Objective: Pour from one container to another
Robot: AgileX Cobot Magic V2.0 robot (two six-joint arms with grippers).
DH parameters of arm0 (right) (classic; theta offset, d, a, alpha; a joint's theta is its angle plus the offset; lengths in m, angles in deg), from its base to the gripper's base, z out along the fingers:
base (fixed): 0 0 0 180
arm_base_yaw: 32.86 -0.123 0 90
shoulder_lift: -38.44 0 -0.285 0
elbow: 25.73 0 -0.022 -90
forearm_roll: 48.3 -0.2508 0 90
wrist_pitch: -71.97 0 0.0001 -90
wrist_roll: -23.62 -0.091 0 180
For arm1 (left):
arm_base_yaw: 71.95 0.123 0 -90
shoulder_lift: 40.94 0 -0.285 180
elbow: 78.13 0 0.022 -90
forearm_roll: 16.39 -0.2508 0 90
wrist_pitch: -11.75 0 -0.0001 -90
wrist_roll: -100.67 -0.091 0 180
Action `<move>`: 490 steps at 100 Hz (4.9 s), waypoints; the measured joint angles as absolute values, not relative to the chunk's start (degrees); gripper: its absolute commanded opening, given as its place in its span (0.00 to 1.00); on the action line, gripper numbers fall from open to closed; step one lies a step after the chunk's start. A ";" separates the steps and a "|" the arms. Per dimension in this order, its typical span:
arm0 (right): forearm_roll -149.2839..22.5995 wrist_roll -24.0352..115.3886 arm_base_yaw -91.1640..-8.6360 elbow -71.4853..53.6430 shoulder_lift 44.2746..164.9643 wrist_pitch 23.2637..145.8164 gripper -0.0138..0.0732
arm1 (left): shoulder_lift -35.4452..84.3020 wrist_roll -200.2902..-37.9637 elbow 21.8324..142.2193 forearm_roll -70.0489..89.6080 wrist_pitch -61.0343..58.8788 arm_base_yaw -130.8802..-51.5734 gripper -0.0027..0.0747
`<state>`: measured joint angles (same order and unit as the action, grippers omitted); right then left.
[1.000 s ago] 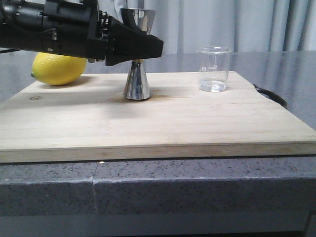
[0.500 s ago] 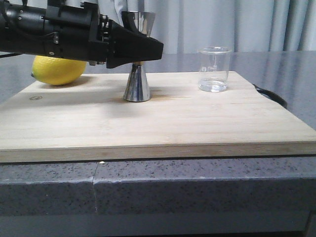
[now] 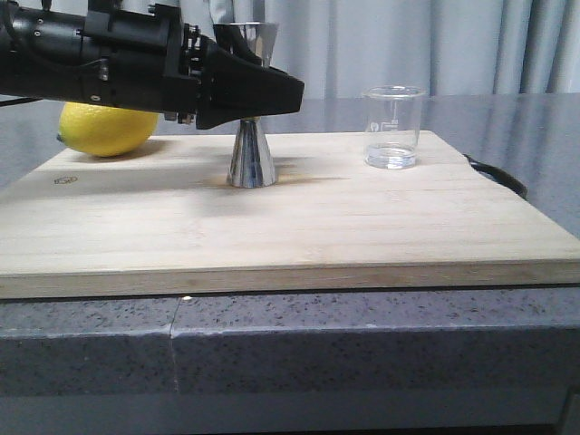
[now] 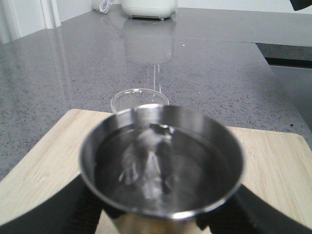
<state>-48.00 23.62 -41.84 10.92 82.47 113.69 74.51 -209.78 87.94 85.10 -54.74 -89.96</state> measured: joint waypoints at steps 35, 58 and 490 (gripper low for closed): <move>-48.00 23.62 -41.84 10.92 82.47 113.69 0.83 | 66.52 -197.93 87.94 70.72 -47.49 -86.83 0.61; -48.00 23.62 -41.84 10.92 82.47 113.69 0.83 | 55.14 -179.89 87.94 51.11 -40.55 -86.80 0.61; -45.92 17.86 -38.10 16.65 75.18 112.25 0.09 | -33.39 -77.73 24.89 -15.73 8.94 -72.96 0.01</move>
<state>-45.92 17.86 -38.10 16.65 75.18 112.25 -33.39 -77.73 24.89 -15.73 8.94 -72.96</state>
